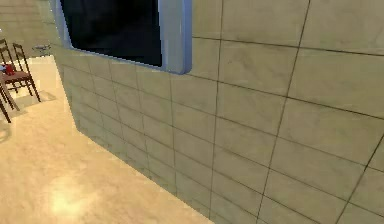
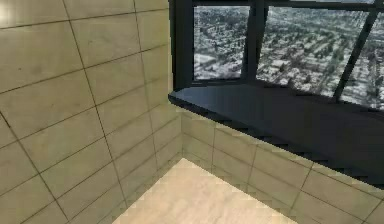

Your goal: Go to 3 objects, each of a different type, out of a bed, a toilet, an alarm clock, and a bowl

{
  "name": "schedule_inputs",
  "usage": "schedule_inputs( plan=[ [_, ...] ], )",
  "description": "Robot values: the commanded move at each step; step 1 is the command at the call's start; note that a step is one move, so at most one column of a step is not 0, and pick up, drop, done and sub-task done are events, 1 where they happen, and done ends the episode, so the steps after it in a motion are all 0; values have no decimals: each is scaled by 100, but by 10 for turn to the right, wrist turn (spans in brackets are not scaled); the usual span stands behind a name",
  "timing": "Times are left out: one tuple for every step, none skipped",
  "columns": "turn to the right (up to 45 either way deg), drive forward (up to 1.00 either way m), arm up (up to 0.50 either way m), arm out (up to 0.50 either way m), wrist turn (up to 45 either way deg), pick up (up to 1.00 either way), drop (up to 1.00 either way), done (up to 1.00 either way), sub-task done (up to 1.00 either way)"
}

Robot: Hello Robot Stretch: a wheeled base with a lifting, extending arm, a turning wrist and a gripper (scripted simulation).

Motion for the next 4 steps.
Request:
schedule_inputs(
  plan=[
    [0,30,0,0,0,0,0,0,0],
    [-450,0,0,0,0,0,0,0,0],
    [-60,0,0,0,0,0,0,0,0],
    [0,10,0,0,0,0,0,0,0]
  ],
)
